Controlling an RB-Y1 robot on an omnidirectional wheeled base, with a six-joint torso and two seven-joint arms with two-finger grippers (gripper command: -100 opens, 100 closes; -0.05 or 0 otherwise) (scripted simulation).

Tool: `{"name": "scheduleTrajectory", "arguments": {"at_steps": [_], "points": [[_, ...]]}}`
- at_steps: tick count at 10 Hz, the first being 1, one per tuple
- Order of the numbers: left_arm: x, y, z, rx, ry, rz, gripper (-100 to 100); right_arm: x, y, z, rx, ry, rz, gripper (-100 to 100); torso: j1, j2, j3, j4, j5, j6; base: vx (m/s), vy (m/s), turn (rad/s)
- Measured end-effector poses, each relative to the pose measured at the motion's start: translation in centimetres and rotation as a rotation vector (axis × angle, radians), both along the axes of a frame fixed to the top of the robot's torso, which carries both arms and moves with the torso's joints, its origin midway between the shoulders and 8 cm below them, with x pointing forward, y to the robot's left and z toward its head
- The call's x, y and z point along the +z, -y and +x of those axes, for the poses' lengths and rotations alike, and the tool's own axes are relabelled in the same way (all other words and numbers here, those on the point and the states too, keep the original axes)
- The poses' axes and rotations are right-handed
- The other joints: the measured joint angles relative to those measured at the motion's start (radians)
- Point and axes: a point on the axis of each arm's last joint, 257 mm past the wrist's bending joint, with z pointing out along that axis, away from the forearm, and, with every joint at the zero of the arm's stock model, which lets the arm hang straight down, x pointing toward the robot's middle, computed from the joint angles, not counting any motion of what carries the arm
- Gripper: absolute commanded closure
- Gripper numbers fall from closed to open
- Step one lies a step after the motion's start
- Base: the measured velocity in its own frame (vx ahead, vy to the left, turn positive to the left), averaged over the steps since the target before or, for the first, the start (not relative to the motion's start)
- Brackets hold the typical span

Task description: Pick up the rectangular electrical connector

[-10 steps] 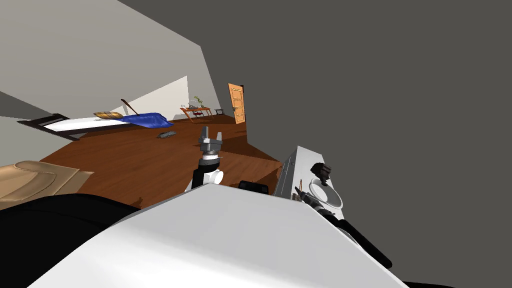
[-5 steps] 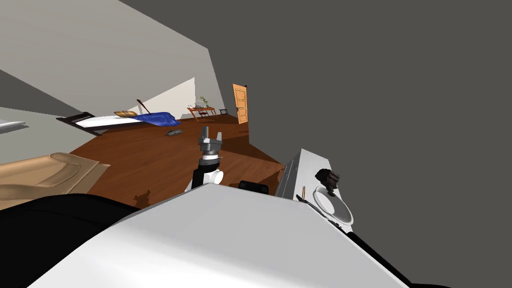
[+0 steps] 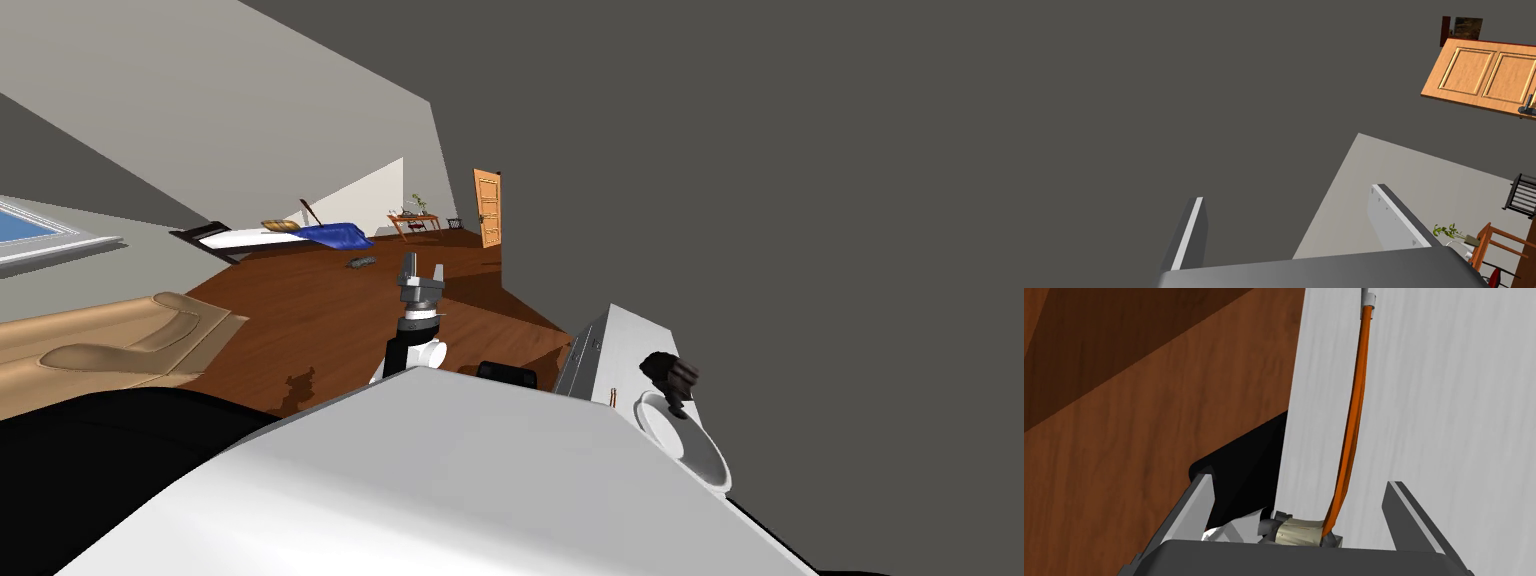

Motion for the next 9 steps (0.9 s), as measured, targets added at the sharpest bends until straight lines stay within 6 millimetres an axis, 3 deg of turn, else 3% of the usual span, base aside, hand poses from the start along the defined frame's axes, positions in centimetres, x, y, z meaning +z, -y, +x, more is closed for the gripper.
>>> {"name": "scheduleTrajectory", "arguments": {"at_steps": [3,7,8,9], "points": [[0.0,0.0,0.0,0.0,0.0,0.0,0,-0.3,-0.9,-4.3,-0.066,-0.099,0.113,-100,-0.001,-0.001,0.0,0.0,0.0,0.0,0.066,-0.052,0.147],[0.0,0.0,0.0,0.0,0.0,0.0,0,-0.4,-1.5,-8.3,-0.119,-0.199,0.212,-100,-0.001,0.001,0.001,0.0,0.0,0.0,0.036,-0.047,0.078],[0.0,0.0,0.0,0.0,0.0,0.0,0,-0.4,-1.6,-8.5,-0.121,-0.203,0.216,0,0.001,0.002,0.001,0.001,0.0,0.0,0.003,-0.005,-0.001],[0.0,0.0,0.0,0.0,0.0,0.0,0,-0.4,-1.6,-8.4,-0.12,-0.203,0.216,-100,0.002,0.003,0.002,0.001,0.0,0.0,0.022,-0.007,0.005]]}}
